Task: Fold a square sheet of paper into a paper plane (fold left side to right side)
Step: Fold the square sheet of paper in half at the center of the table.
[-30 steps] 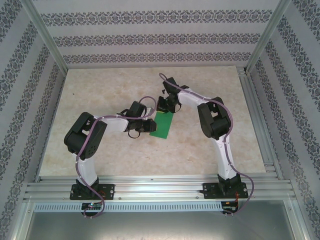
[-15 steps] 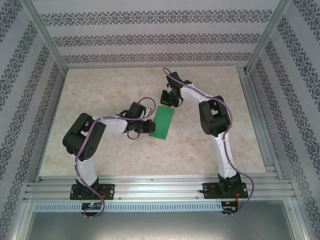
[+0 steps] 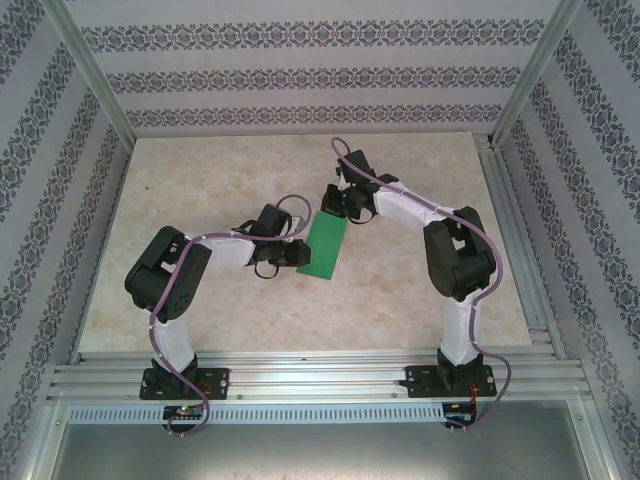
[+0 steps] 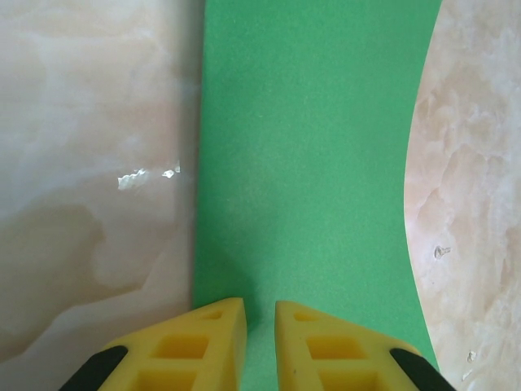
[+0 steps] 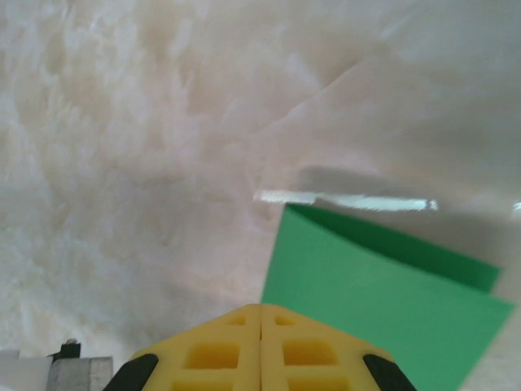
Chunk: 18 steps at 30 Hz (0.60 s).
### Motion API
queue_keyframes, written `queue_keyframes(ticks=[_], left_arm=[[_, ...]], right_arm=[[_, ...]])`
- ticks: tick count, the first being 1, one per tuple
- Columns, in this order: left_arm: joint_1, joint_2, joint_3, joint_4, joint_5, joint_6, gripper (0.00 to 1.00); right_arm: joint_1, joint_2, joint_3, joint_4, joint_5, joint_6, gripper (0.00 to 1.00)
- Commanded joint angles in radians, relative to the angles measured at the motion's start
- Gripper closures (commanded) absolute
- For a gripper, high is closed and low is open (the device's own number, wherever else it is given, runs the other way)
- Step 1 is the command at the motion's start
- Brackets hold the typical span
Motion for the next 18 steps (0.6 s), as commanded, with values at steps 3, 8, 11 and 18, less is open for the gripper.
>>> queue_keyframes(ticks=[3,8,11,18], left_arm=[[-0.013,0.039,-0.038,-0.211,-0.045,0.018,0.80],[-0.014,0.043,-0.038,-0.211,-0.044,0.019,0.80],[-0.014,0.044,-0.040,-0.205,-0.042,0.017,0.80],[-0.015,0.048,-0.042,-0.204,-0.042,0.018,0.81]], right_arm=[[0.054,0.063,-0.079,0.178,-0.062,0.125,0.94],[0.086,0.129,-0.045,0.176,-0.089,0.134,0.94],[0.091,0.150,-0.051,0.183,-0.091,0.148,0.94],[0.092,0.193,-0.035,0.211,-0.090,0.163,0.94]])
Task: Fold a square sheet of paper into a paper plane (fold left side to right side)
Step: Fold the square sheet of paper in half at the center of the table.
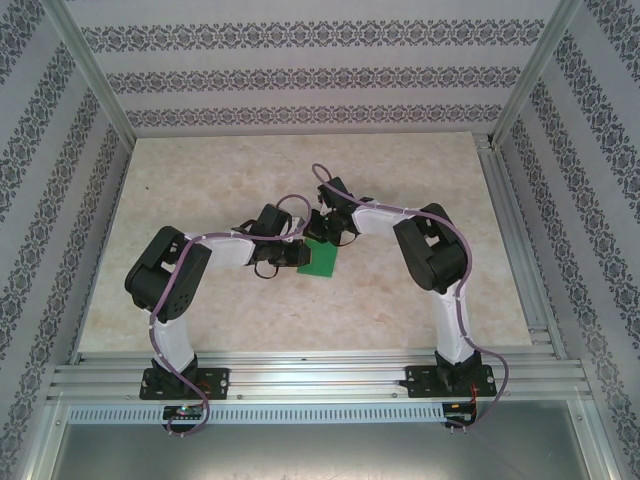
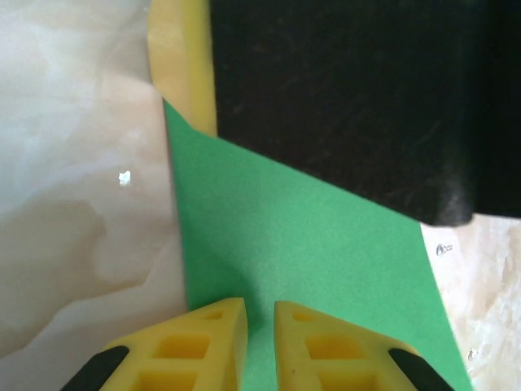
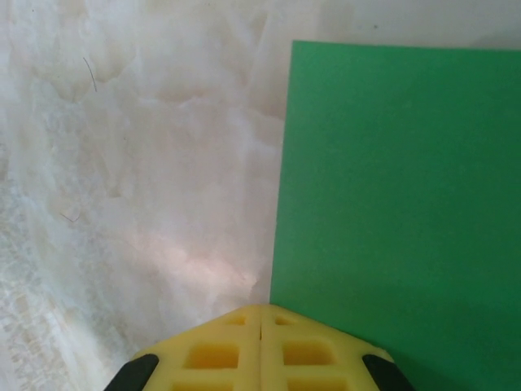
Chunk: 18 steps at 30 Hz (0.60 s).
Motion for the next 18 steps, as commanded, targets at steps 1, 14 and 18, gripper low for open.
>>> queue_keyframes(ticks=[1,14,18], left_arm=[[-0.015,0.047,-0.046,-0.190,-0.042,0.018,0.81],[-0.015,0.049,-0.065,-0.179,-0.045,0.017,0.81],[-0.016,0.048,-0.071,-0.174,-0.043,0.015,0.81]], right_arm=[[0.009,0.048,0.037,0.036,0.019,0.014,0.94],[-0.036,0.128,0.195,-0.076,0.141,-0.068,0.94],[-0.058,0.136,0.225,-0.076,0.155,-0.065,0.94]])
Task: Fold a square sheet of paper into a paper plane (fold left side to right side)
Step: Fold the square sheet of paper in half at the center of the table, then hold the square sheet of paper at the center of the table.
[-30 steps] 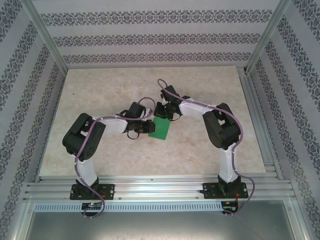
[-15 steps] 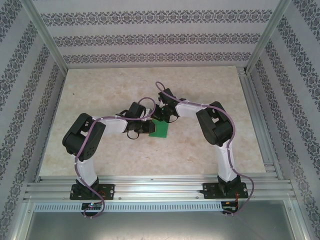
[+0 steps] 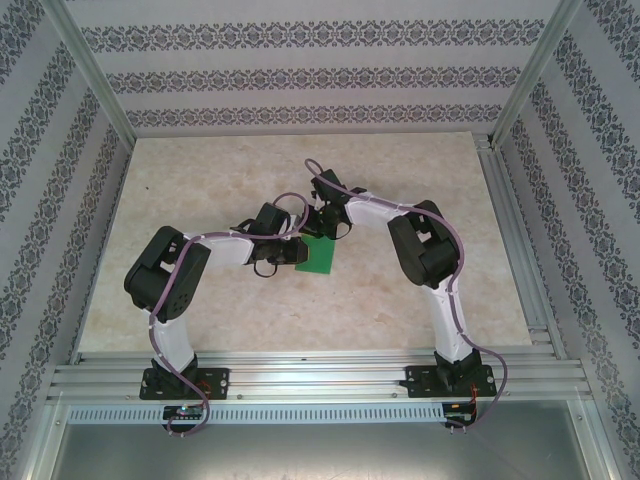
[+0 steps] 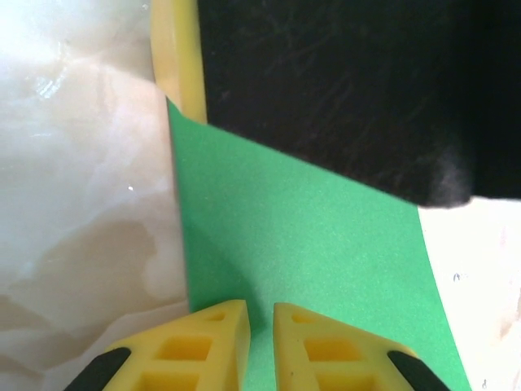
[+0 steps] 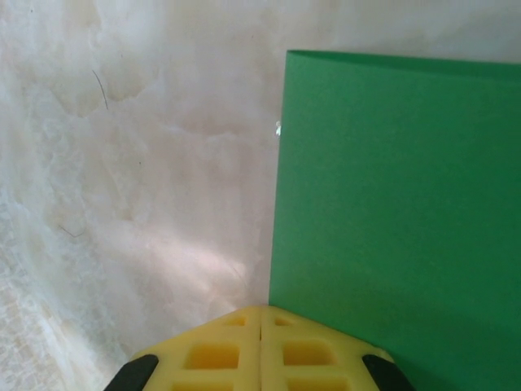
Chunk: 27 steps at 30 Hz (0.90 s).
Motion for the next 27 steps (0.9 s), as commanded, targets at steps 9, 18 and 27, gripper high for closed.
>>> queue_keyframes(ticks=[9,18,27], left_arm=[[-0.024,0.047,-0.074,-0.174,0.003,0.035,0.81],[-0.024,0.041,-0.066,-0.176,0.003,0.034,0.81],[-0.025,0.015,-0.062,-0.165,0.033,0.025,0.81]], right_arm=[[-0.092,-0.080,-0.035,0.129,0.051,-0.026,0.80],[-0.079,-0.129,-0.130,0.119,-0.002,-0.027,0.80],[-0.076,-0.062,-0.133,0.048,0.060,-0.045,0.83]])
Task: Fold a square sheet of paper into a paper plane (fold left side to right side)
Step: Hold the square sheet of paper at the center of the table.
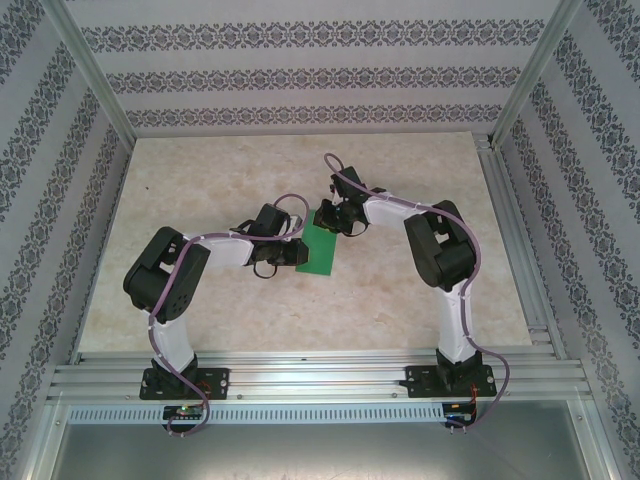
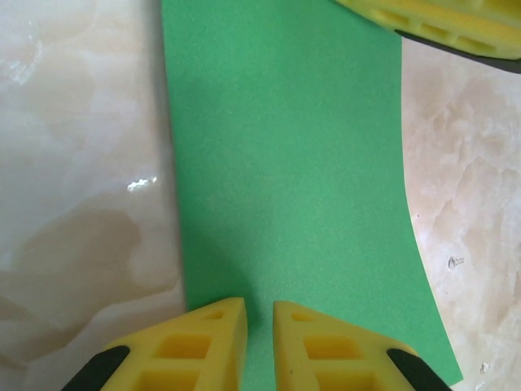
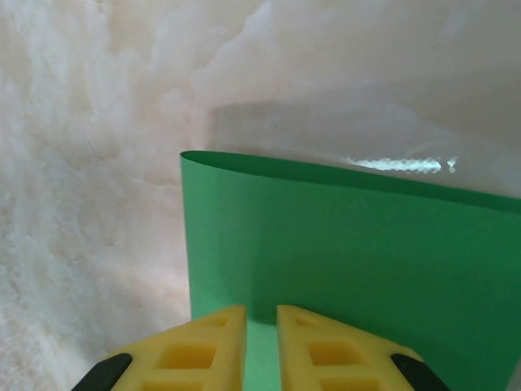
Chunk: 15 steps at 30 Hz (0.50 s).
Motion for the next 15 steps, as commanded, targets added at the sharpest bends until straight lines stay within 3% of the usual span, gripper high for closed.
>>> queue_keyframes(ticks=[1,8,15], left_arm=[[-0.021,0.014,-0.046,-0.169,0.029,0.006,0.80],[-0.008,-0.079,0.042,-0.213,0.064,0.026,0.77],[0.015,-0.077,0.065,-0.184,0.117,0.038,0.78]], right_arm=[[0.000,0.049,0.023,-0.056,0.040,-0.033,0.84],[0.004,0.083,0.038,-0.128,0.072,-0.070,0.85],[0.007,0.085,0.049,-0.157,0.080,-0.091,0.85]])
